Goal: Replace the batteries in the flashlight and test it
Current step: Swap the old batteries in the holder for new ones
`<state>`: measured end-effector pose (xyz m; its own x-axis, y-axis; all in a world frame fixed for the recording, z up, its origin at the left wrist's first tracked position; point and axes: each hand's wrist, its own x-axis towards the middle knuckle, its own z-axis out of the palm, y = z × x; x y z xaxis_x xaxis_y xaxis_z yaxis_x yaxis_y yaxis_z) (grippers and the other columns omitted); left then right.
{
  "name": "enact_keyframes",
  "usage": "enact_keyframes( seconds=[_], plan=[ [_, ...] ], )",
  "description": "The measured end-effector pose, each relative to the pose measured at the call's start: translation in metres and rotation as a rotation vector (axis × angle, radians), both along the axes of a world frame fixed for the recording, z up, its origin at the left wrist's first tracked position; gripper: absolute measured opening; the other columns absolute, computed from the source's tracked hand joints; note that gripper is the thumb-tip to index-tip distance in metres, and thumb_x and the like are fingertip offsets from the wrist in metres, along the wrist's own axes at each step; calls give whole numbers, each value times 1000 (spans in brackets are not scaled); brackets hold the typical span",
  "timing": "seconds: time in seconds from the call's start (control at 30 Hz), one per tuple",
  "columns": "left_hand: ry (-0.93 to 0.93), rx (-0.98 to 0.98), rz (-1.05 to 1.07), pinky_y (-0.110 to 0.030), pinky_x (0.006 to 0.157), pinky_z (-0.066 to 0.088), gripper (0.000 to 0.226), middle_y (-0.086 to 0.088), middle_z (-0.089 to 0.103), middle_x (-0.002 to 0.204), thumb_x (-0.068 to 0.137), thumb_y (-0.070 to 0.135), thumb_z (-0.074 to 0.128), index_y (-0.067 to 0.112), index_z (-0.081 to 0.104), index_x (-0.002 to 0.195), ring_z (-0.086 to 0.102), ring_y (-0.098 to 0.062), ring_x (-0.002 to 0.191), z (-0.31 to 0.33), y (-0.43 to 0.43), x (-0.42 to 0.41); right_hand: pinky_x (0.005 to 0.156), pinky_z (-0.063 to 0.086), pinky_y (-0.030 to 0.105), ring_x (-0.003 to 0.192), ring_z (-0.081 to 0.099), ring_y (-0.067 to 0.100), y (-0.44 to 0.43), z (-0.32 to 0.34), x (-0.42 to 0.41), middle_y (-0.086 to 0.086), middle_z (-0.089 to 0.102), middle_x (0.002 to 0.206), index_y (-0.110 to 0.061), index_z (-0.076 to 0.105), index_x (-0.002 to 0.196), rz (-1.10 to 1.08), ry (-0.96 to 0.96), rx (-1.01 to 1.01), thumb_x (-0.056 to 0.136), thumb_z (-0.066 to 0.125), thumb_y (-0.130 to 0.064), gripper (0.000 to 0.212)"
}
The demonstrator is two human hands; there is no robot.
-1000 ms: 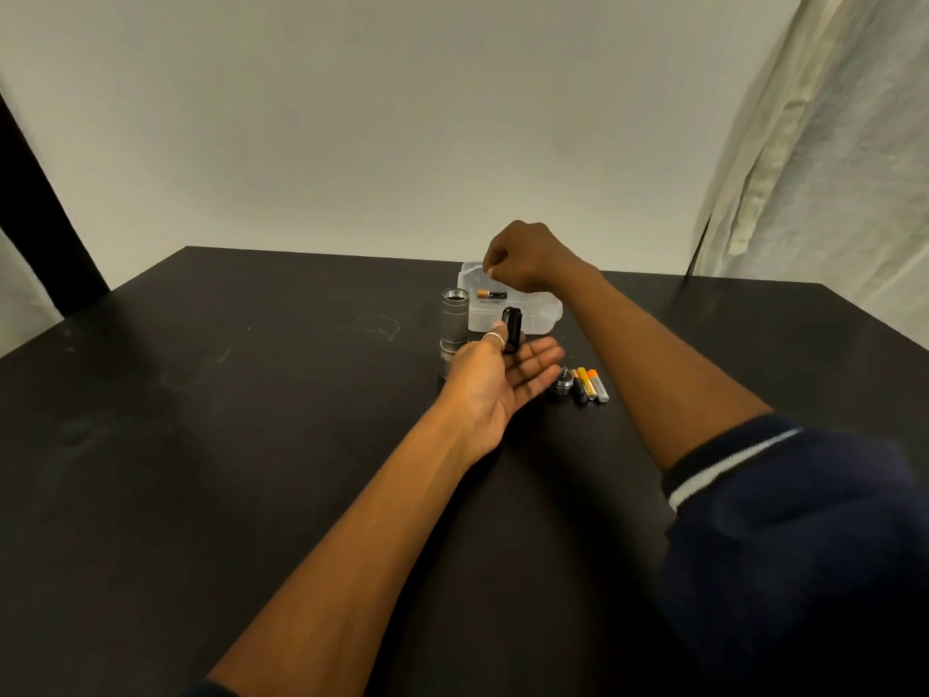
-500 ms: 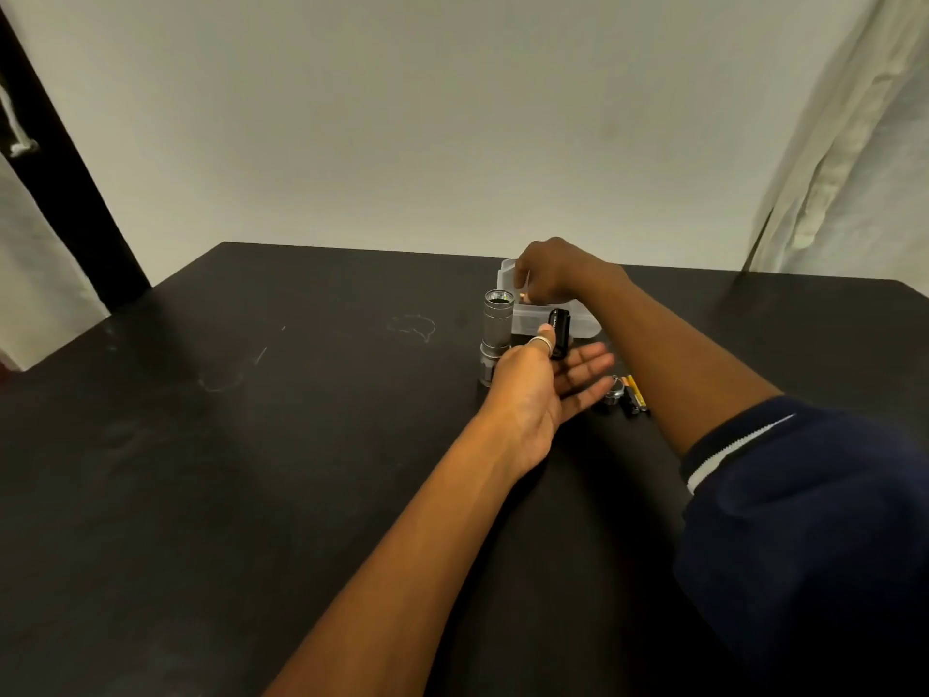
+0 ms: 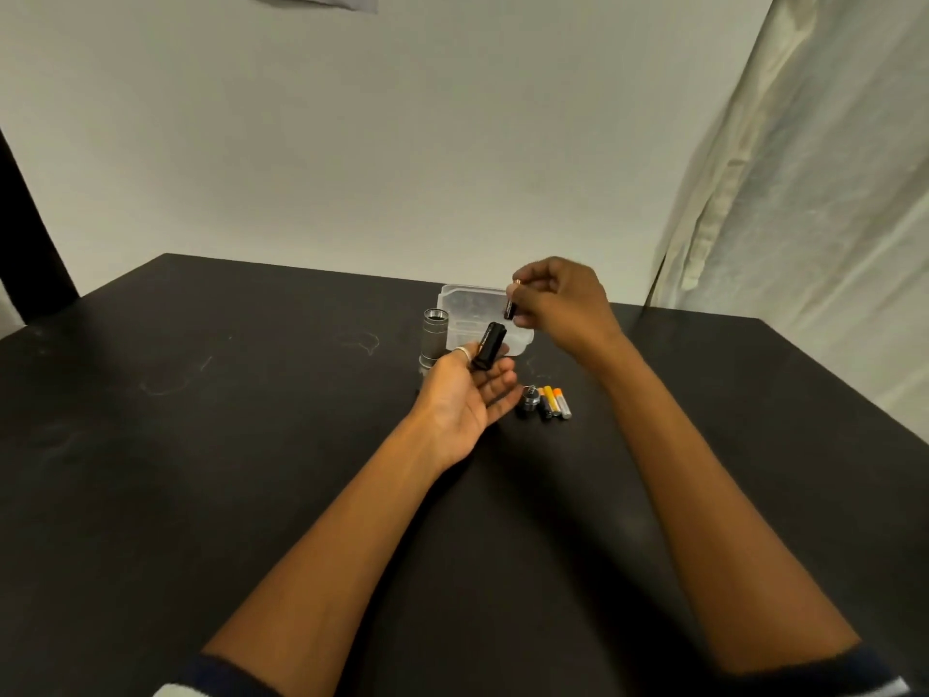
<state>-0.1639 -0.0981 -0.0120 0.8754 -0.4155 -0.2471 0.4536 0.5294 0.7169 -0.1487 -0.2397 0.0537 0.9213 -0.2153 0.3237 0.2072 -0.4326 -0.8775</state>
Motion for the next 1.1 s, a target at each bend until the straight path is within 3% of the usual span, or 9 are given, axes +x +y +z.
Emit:
enact_keyframes(
  seconds=[0.13,0.3,0.47,0.63,0.77,0.93,1.1],
  plan=[
    [-48,1,-21,-32,77,60,47,2,61,69,106,39,43,4,66,127,58,-9,58,-2,2,-2,82,63,34,94,74,22,2,-15,-18,6,73,96,-12,70,107,26,26,16,94,73,-15,14],
    [-81,14,-23,-30,66,60,41,1,61,72,102,36,57,6,64,129,58,-8,60,-4,4,-2,89,62,45,98,74,26,6,-23,-18,9,74,99,-15,71,104,41,43,32,91,76,-17,13],
    [-77,37,3,-29,63,58,40,-2,62,82,101,34,58,5,67,127,62,-10,70,-6,4,2,80,63,32,96,74,23,3,-24,-15,9,75,99,-14,72,105,34,6,67,91,77,-17,15],
    [-81,27,11,-28,63,57,40,-2,61,85,104,32,52,5,64,131,59,-10,73,-6,2,3,75,61,25,86,76,10,0,-19,-16,0,77,94,-13,72,108,33,-14,282,92,76,-14,17],
    [-86,15,12,-27,62,58,42,-3,64,85,105,30,51,3,59,136,62,-11,75,-6,2,1,69,58,21,83,77,11,-5,-19,-17,7,77,101,-9,70,112,18,-23,404,93,75,-11,20],
    [-86,-3,13,-28,64,58,40,-3,65,87,105,29,51,3,61,133,63,-12,77,-7,2,2,74,61,24,81,75,14,-4,-19,-19,12,75,98,-4,70,107,35,-15,366,90,76,-6,18],
    [-81,-9,37,-28,65,59,26,-4,67,88,104,28,54,8,67,113,65,-12,78,-6,3,2,78,63,28,85,77,20,0,-18,-20,12,76,91,-5,71,100,68,-84,167,87,81,-7,17]
  ],
)
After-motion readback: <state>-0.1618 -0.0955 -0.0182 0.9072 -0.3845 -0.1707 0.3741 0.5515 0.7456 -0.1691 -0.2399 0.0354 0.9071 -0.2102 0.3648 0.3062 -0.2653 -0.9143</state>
